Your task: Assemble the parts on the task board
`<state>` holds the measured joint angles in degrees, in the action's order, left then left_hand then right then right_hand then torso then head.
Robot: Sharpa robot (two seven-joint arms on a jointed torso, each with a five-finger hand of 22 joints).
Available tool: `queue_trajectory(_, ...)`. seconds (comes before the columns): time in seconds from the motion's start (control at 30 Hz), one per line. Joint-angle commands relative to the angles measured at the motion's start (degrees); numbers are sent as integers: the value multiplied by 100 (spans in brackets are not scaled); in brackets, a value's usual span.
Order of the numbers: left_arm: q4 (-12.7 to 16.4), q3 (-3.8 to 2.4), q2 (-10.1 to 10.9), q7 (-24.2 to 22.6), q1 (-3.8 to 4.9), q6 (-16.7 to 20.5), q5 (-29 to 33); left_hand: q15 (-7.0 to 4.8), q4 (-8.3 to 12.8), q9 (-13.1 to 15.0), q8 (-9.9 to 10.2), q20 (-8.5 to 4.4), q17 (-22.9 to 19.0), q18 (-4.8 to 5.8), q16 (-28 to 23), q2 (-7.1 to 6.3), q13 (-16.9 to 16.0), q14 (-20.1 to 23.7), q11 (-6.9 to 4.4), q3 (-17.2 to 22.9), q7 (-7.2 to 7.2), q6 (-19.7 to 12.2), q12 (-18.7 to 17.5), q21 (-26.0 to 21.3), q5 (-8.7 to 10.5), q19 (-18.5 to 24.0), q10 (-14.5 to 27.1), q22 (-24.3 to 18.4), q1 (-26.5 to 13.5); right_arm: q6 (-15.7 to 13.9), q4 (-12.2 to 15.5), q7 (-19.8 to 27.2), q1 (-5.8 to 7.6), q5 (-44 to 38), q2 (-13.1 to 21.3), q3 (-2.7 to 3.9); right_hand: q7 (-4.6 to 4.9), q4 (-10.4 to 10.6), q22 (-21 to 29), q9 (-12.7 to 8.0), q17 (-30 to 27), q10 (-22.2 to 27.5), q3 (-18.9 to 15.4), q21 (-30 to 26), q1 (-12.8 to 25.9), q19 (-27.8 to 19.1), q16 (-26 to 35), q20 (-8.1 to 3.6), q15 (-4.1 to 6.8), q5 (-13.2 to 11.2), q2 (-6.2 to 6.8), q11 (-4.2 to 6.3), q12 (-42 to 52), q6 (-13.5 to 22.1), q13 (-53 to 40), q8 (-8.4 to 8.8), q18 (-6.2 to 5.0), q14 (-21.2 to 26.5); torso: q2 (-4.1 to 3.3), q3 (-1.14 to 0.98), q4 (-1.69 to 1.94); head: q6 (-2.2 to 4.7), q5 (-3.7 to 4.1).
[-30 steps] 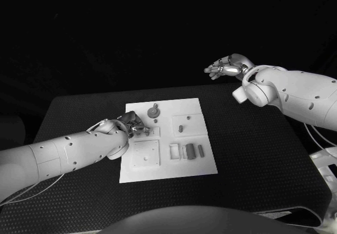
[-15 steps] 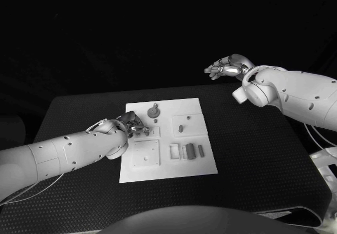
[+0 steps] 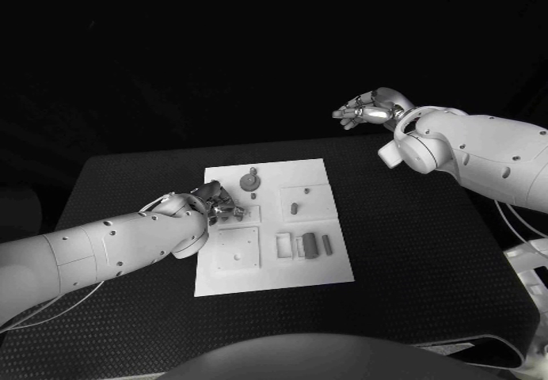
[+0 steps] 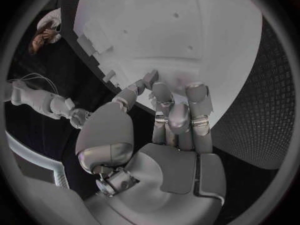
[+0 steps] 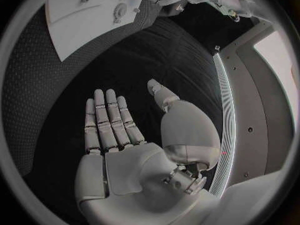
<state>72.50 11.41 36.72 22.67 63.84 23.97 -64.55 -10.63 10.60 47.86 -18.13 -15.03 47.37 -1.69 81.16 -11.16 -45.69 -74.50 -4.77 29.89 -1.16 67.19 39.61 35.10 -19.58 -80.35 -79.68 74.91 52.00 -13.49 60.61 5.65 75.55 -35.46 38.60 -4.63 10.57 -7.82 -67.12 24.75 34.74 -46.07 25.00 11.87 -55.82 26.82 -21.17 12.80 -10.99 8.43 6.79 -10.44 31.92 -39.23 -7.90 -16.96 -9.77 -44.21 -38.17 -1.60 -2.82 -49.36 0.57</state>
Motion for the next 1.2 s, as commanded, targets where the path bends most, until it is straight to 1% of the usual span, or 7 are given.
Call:
queue_trajectory(0.03, 7, 21, -1, 8, -26, -243, 41, -26, 56, -9, 29, -30, -8, -100, -29, 68, 8, 3, -1, 11, -11, 10, 17, -19, -56, -14, 51, 110, 72, 78, 3, 60, -3, 4, -2, 2, 331, 42, -9, -8, 9, 45, 6, -22, 60, -11, 24, 1, 3, 2, -5, -12, 37, 37, 9, -20, 90, 33, -1, -2, -1, 4, -1)
queue_trajectory(0.13, 7, 21, 4, 18, -26, -253, 41, -25, 126, -13, 41, -27, -8, -95, -28, 136, 10, 3, -1, 10, -10, 21, 20, -16, -184, -15, 50, 112, 108, 81, 2, 60, -3, 4, -6, 2, 331, 43, -10, -9, 10, 45, 6, -23, 60, -11, 25, 1, 3, 2, -5, -12, 38, 37, 10, -20, 90, 33, -2, -2, -3, 0, 0)
queue_trajectory(0.33, 8, 21, 8, 11, -26, -249, 51, -26, 354, -13, 61, -21, -8, -85, -22, 378, 18, -1, -3, 48, -5, 47, 28, -4, -518, -20, 45, 114, 283, 80, 0, 60, -4, 5, -7, 2, 330, 46, -12, -10, 11, 45, 5, -25, 62, -10, 26, 1, 3, 2, -6, -12, 38, 37, 11, -21, 90, 32, -1, -1, -1, 0, 0)
queue_trajectory(0.5, 8, 21, 8, -33, -26, -230, 199, -22, 505, -7, 65, -15, -5, -75, -14, 586, 26, -4, -1, 120, -6, 70, 32, 4, -621, -23, 37, 114, 456, 79, 2, 61, -4, 5, -9, 2, 330, 48, -14, -10, 12, 45, 4, -27, 62, -10, 27, 1, 3, 2, -7, -12, 39, 37, 12, -21, 90, 32, -3, -1, 2, 2, 2)
queue_trajectory(0.53, 6, 21, 8, -34, -26, -226, 236, -20, 511, -6, 65, -13, -5, -73, -13, 599, 28, -5, -1, 140, -6, 76, 32, 4, -607, -22, 35, 113, 476, 78, 2, 61, -4, 5, -10, 2, 330, 49, -14, -10, 12, 45, 4, -28, 63, -10, 27, 1, 3, 2, -7, -12, 39, 37, 12, -21, 90, 32, -2, -1, 1, 1, 0)
queue_trajectory(0.6, 1, 21, 8, -50, -26, -206, 311, -15, 452, -11, 74, -1, -6, -62, -12, 569, 41, -7, 3, 294, -7, 95, 28, 3, -429, -27, 23, 109, 536, 80, 0, 62, -4, 5, -13, 2, 330, 49, -15, -11, 13, 46, 4, -29, 63, -10, 27, 1, 3, 2, -7, -12, 39, 37, 13, -21, 90, 32, 0, -1, 0, 1, -2)
queue_trajectory(1.2, -10, 18, -12, -223, -26, 166, 739, -10, 462, -12, 75, 1, 3, -58, 6, 652, 52, -13, 6, 369, -5, 123, 31, 19, -358, -35, -3, 117, 569, 73, -4, 67, -5, 5, -17, 2, 330, 56, -23, -14, 17, 46, 0, -37, 64, -9, 32, 1, 3, 2, -7, -12, 41, 38, 17, -22, 90, 32, -1, -2, 0, 15, -7)
